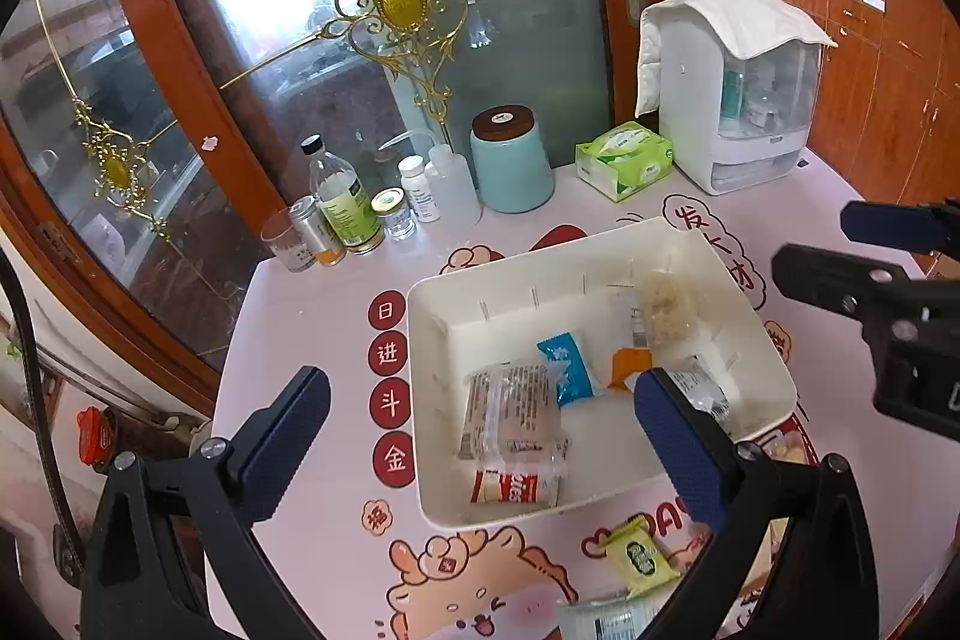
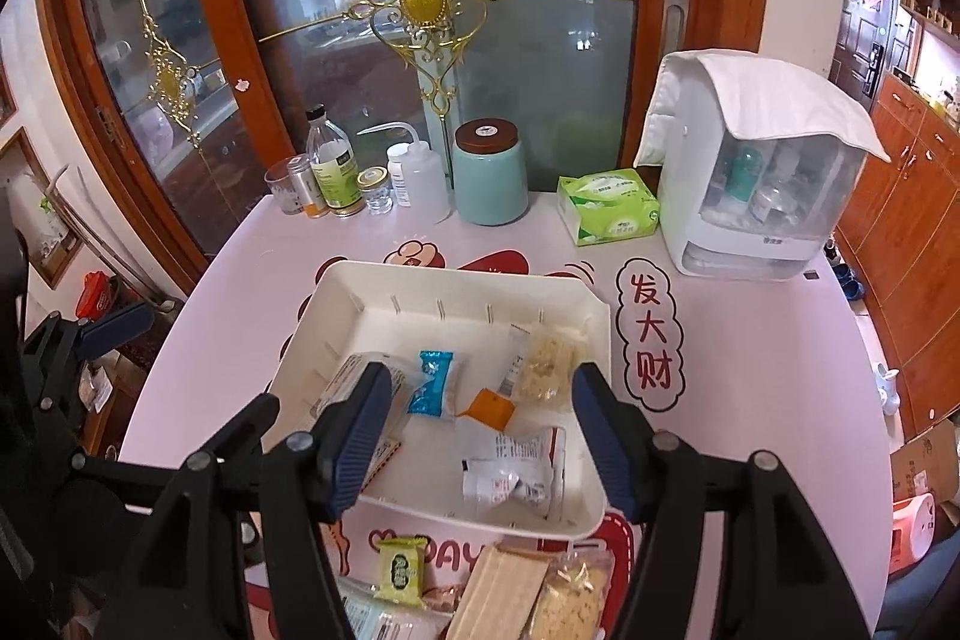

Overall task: Organize snacks
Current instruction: 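Move both open grippers back to the snack pile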

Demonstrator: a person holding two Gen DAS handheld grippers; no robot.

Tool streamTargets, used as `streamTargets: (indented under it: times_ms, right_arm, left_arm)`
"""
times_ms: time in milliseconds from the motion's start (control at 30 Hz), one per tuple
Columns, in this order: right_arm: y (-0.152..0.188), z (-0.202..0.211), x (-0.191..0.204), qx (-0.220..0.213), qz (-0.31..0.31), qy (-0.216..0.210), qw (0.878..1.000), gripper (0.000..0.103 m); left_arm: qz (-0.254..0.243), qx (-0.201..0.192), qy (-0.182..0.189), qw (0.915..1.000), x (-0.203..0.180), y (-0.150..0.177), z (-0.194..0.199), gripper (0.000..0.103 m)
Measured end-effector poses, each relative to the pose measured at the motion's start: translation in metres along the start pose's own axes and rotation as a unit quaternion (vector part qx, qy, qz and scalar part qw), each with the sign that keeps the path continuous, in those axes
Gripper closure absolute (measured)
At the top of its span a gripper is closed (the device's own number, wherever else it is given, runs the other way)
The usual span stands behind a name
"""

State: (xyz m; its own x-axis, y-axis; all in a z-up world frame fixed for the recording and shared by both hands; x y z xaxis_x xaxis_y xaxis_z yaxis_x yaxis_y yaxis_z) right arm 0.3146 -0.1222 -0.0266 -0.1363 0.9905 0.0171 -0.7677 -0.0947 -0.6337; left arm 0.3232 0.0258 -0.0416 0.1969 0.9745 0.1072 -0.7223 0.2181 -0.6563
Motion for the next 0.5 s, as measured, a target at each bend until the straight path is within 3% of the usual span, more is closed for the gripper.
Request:
streamTargets:
  times_ms: [267, 500]
  right_arm:
    - [0.033, 0.048, -0.005, -0.020, 0.015, 0.004, 1.000, 0.040]
    - [0.070, 0.082, -0.016, -0.030, 0.001, -0.005, 1.000, 0.040]
  left_arm:
    - [-0.004, -0.011, 0.021, 0.9997, -0.006, 0.017, 0.042, 0.002]
    - [-0.015, -0.001, 0.066, 0.9977, -0.031, 0.047, 0.068, 0.002]
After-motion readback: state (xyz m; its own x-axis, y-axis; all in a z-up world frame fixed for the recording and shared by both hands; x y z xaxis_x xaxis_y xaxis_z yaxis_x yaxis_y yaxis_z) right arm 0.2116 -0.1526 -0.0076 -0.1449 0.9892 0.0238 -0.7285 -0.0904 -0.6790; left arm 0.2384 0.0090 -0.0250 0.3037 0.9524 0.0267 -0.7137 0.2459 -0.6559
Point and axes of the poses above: each gripper's, at about its wrist camera, not at the fingertips, and z roughly against the way its jaws point, x to its left, y to its underside, the point moved 6 cm from there along -z, roughly the way its jaws point, and after that the axes turned 8 degrees about y, right-handed, at the moved point
